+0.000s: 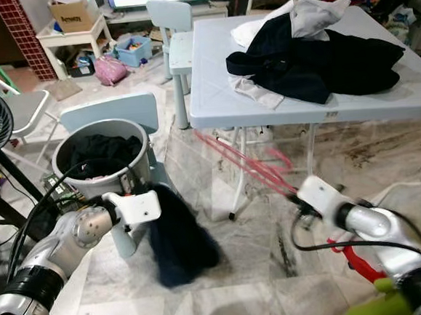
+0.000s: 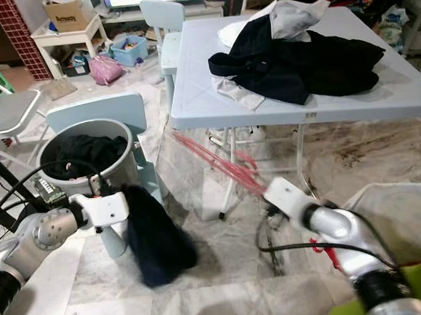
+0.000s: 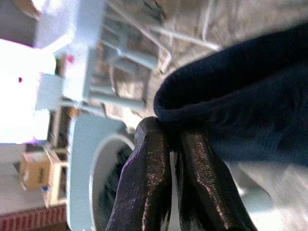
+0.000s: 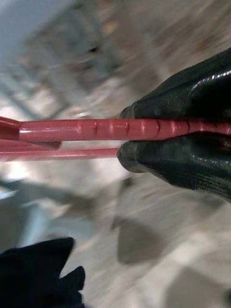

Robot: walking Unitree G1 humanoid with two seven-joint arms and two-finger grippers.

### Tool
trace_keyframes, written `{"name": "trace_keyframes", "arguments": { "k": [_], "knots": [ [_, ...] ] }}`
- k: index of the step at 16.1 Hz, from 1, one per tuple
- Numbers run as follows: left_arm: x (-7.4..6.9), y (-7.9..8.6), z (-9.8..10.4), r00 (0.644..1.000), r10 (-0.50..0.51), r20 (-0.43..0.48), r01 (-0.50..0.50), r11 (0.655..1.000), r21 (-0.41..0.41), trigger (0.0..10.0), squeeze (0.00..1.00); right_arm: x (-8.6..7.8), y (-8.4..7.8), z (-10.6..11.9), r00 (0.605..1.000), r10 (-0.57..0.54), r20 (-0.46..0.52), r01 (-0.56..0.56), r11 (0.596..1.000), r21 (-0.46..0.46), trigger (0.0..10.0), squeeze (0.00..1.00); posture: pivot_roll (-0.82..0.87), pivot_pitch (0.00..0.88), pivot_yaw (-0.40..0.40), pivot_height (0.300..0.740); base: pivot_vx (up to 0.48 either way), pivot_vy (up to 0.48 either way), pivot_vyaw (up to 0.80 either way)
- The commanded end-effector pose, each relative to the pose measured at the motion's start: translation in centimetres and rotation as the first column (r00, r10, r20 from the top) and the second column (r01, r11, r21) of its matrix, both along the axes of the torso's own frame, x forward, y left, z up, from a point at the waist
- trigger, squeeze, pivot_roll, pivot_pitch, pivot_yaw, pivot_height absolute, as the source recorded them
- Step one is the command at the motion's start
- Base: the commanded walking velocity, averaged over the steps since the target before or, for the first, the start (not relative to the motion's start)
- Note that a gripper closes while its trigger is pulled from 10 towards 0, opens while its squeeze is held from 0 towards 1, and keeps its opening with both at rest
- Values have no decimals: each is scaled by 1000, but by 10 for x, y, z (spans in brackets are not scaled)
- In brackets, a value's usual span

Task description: Hang hanger

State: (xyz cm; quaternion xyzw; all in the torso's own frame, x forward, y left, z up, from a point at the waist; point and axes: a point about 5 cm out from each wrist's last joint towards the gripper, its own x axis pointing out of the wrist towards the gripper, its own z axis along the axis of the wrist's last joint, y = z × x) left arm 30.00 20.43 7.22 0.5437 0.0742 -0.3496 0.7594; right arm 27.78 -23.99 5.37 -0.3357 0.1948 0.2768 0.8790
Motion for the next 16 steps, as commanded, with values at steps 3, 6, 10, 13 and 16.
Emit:
{"name": "trace_keyframes", "arguments": {
  "k": [3, 6, 10, 13, 16],
  "knots": [
    [6, 21, 1, 994, 102, 29, -102, 994, 23, 10000, 0, 4, -22, 10, 1000, -26, -17, 25, 996, -84, 10000, 0, -24, 12, 31, 740, 0, 0, 0],
    [3, 32, -8, 984, 180, 12, -180, 983, 39, 10000, 0, 7, -45, 20, 999, -28, -43, 20, 986, -168, 10000, 0, -23, 12, 30, 740, 0, 0, 0],
    [13, 34, 4, 958, 225, 176, -230, 973, 7, 10000, 0, -16, -59, 30, 937, 207, -282, -270, 940, -209, 10000, 0, -22, 17, 23, 740, 0, 0, 0],
    [16, 23, 8, 962, 206, 177, -198, 978, -62, 10000, 0, -18, -61, 40, 901, 258, -349, -332, 928, -171, 10000, 0, -29, 18, 16, 740, 0, 0, 0],
    [15, 5, 10, 969, 149, 198, -120, 982, -147, 10000, 0, -19, -51, 41, 873, 318, -370, -379, 920, -103, 10000, 0, -29, 20, 14, 740, 0, 0, 0]
  ]
}}
